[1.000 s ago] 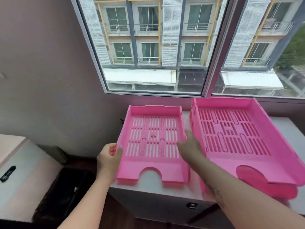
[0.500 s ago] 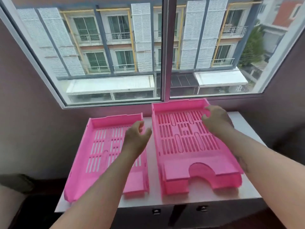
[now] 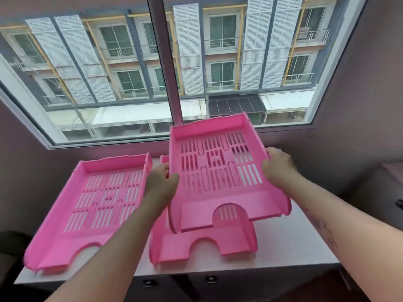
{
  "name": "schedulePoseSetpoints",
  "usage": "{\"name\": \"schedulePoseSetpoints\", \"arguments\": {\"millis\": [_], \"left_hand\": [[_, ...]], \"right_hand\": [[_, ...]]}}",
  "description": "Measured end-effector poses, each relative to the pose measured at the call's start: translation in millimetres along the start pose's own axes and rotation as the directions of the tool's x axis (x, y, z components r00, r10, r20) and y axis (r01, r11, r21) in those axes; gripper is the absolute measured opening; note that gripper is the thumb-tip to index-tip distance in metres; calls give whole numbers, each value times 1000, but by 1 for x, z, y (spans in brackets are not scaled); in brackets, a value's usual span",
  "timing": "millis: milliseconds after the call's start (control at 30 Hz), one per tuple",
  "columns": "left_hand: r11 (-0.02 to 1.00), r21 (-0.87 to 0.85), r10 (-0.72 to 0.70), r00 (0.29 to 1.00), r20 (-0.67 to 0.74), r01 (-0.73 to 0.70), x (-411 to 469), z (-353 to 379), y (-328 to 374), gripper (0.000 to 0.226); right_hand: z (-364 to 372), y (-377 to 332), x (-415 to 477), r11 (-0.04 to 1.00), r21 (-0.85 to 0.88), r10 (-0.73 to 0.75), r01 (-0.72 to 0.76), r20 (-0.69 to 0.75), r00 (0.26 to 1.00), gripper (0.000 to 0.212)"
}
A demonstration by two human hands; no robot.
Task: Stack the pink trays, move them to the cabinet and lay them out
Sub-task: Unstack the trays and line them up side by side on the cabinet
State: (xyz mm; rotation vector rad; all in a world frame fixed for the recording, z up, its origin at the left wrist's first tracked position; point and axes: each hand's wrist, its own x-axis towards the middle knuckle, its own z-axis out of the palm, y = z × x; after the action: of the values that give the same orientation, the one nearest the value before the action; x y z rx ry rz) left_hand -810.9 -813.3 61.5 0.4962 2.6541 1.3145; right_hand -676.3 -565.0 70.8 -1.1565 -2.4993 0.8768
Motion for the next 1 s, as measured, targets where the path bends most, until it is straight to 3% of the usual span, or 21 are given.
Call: {"name": "schedulePoseSetpoints", "arguments": {"millis": [133,267,333,400,467,567,867,1000], "left_hand": [[994,-110,26,990,136,-11,-17,61,33,35],[983,-185,49,938,343,16,-40,104,45,45],[996,-88,15,936,352,17,-47,118,28,51],[992,127,-25,953,301,-14,-51,124,0,54],[933,353,-26,963,268,-73,-57,127,-24,57],[824,545,-21,954,301,-154,-67,131,-46,62],[761,628,-53,949,311,-163,-60,129,-65,69],[755,636,-86,936,341,-162,-47,123,-68,70]], "right_hand": [[-51,60,13,998,-7,58,-58,-37,998,29],[-84,116,19,994,1,109,-110,-73,991,34],[-92,138,20,991,25,131,-130,-73,989,36],[-95,155,20,987,58,151,-147,-69,986,35],[-95,168,22,984,81,165,-159,-74,983,34],[-92,180,25,984,90,162,-157,-63,985,34],[-37,190,19,985,59,161,-161,6,987,36],[-23,182,24,976,-74,207,-203,60,976,43]]}}
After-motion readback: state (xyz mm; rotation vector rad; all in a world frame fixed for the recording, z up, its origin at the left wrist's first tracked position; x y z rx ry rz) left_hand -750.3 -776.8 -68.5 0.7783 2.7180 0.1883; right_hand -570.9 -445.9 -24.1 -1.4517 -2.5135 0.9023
